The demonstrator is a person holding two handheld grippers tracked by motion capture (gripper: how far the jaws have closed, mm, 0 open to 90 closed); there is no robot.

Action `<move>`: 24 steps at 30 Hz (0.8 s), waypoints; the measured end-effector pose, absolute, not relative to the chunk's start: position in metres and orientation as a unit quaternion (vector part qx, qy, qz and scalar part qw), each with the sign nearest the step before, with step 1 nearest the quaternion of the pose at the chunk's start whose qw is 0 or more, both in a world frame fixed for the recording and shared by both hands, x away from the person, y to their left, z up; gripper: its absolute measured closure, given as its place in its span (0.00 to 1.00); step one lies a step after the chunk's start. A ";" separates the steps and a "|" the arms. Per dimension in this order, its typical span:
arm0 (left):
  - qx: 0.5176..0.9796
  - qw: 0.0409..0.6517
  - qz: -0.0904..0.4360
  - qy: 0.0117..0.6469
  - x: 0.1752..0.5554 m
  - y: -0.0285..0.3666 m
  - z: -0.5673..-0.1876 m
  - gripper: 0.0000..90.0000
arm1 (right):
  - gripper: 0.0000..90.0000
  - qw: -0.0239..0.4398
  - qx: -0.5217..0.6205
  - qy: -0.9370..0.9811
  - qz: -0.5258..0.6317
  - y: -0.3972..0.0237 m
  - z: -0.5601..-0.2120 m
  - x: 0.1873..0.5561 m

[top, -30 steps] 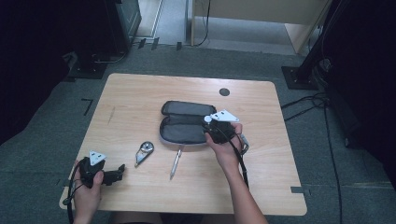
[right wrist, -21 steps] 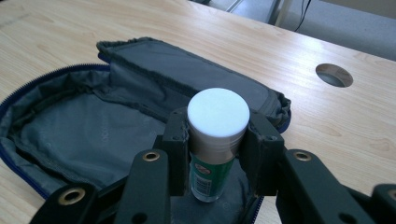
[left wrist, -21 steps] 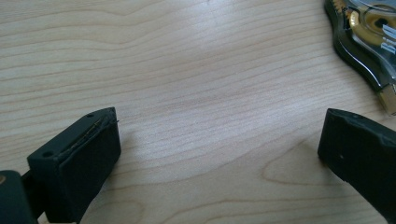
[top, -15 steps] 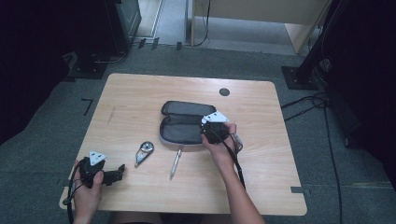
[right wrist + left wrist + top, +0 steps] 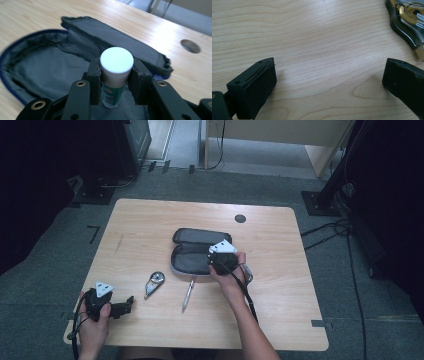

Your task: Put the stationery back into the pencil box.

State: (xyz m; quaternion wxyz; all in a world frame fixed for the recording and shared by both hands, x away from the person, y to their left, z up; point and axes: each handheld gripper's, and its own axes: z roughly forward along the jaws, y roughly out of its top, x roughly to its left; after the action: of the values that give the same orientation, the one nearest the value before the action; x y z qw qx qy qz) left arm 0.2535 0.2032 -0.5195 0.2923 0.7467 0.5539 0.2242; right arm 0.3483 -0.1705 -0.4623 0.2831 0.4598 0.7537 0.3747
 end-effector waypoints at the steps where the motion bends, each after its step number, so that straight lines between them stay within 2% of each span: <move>1: 0.747 0.292 0.224 0.554 0.254 0.203 -0.520 0.00 | 0.73 0.276 0.461 0.753 0.380 -0.171 -0.462 0.348; 15: 0.747 0.292 0.224 0.554 0.254 0.203 -0.520 0.00 | 0.73 0.268 0.458 0.754 0.387 -0.181 -0.461 0.339; 24: 0.747 0.292 0.224 0.554 0.254 0.203 -0.519 0.00 | 0.73 0.237 0.471 0.756 0.388 -0.194 -0.461 0.326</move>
State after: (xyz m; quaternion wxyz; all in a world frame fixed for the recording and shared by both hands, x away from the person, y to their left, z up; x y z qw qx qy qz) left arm 0.2535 0.2032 -0.5195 0.2922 0.7467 0.5539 0.2241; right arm 0.3261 -0.1939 -0.4614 0.2373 0.4712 0.7558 0.3878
